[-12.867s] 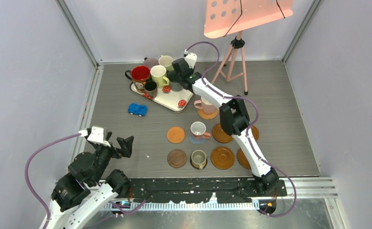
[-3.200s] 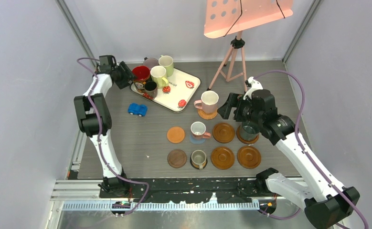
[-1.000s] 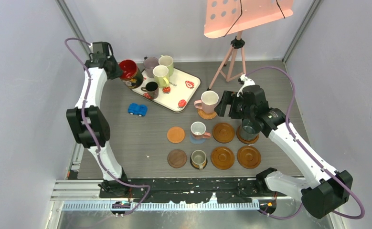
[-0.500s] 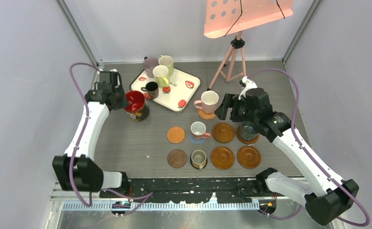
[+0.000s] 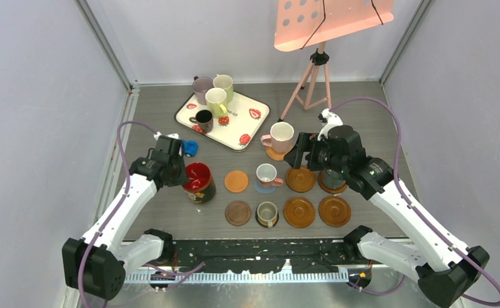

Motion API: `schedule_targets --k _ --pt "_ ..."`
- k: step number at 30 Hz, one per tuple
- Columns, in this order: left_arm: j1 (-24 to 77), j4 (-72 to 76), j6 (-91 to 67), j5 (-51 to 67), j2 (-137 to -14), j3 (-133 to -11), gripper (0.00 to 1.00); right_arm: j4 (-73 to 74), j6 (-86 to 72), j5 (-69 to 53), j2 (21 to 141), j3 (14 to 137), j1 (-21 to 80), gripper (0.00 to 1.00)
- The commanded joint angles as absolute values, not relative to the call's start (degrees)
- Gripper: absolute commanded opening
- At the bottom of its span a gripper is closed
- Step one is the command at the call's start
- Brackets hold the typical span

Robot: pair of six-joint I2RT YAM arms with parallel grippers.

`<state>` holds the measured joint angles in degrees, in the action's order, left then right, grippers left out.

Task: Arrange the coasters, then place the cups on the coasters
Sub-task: Place the cup at the center of the board.

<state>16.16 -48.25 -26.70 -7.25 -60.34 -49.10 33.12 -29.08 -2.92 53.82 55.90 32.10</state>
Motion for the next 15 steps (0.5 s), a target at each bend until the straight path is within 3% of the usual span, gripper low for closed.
schedule_targets --k 1,8,15 --pt "16.17 -38.82 -29.74 -9.11 -55.82 -47.25 0.0 31.71 -30.13 -1.33 52.72 55.98 33.76 0.87" --pt "16.2 -38.93 -30.1 -10.17 -55.88 -44.91 0.0 31.28 -31.12 -0.27 54.14 57.58 35.96 0.87" --pt "16.17 -38.96 -30.18 -6.97 -55.81 -45.35 0.35 30.78 -32.16 2.57 57.73 60.24 39.31 0.85"
